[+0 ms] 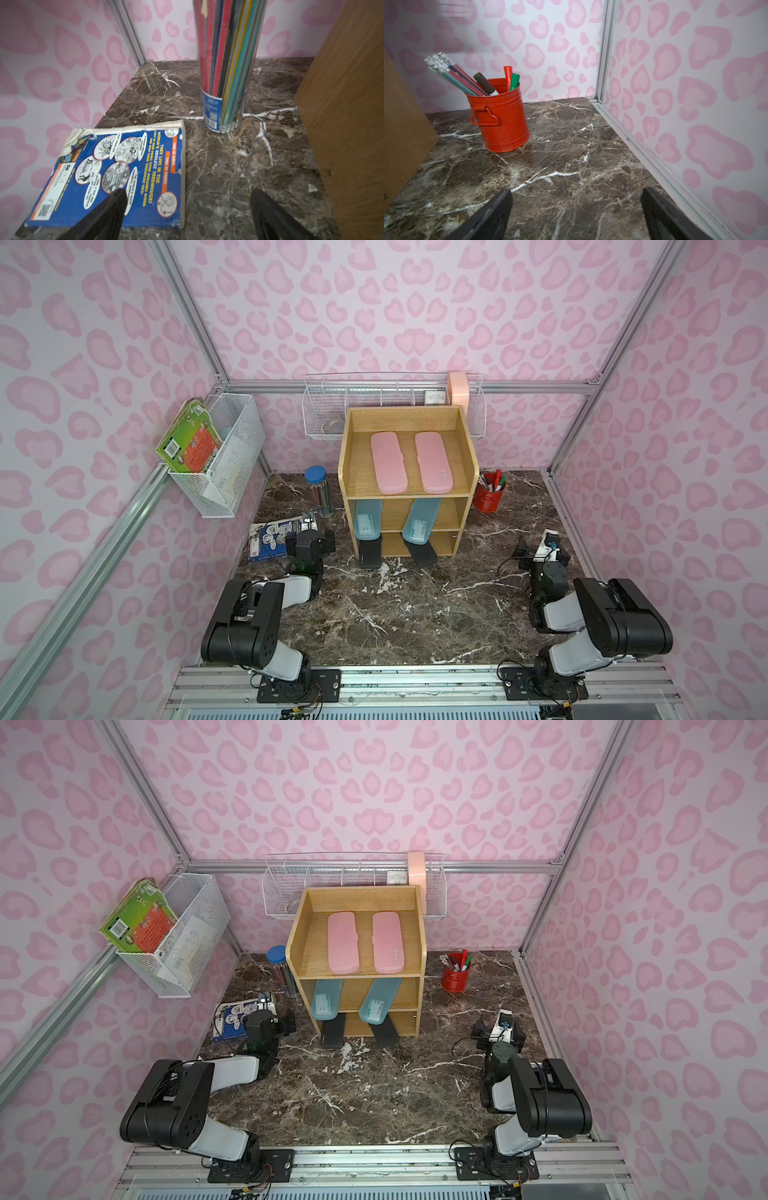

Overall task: Place the pencil cases on the shelf according to color
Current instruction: Reset both arms

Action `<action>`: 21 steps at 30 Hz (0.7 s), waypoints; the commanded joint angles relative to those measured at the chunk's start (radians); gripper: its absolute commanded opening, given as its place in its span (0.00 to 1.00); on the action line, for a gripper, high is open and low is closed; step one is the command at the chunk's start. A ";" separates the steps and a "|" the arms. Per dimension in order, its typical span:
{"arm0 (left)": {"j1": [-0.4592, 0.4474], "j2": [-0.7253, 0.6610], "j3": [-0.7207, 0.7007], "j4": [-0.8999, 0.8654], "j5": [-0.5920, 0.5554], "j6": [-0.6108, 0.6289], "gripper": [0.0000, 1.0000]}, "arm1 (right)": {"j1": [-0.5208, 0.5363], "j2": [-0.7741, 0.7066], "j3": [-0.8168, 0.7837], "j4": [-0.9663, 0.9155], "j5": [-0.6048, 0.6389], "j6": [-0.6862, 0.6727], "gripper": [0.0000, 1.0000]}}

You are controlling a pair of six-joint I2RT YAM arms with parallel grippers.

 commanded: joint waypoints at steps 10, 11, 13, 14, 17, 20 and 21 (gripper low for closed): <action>0.000 -0.007 0.003 -0.008 0.046 0.008 0.99 | 0.034 0.000 0.069 -0.027 0.005 -0.028 1.00; 0.001 -0.008 0.003 -0.009 0.046 0.010 0.99 | 0.037 0.004 0.076 -0.036 0.002 -0.036 1.00; 0.001 -0.009 0.002 -0.008 0.046 0.010 0.99 | 0.039 0.012 0.070 -0.007 0.007 -0.040 1.00; 0.000 -0.008 0.002 -0.009 0.046 0.009 0.99 | 0.040 0.009 0.075 -0.025 0.008 -0.036 1.00; 0.000 -0.010 0.001 -0.009 0.046 0.009 0.99 | 0.040 0.010 0.073 -0.020 0.007 -0.039 1.00; 0.001 -0.010 0.001 -0.006 0.046 0.009 0.99 | 0.041 0.011 0.074 -0.019 0.006 -0.039 1.00; 0.000 -0.009 0.001 -0.006 0.046 0.008 0.99 | 0.040 0.014 0.073 -0.012 0.008 -0.040 1.00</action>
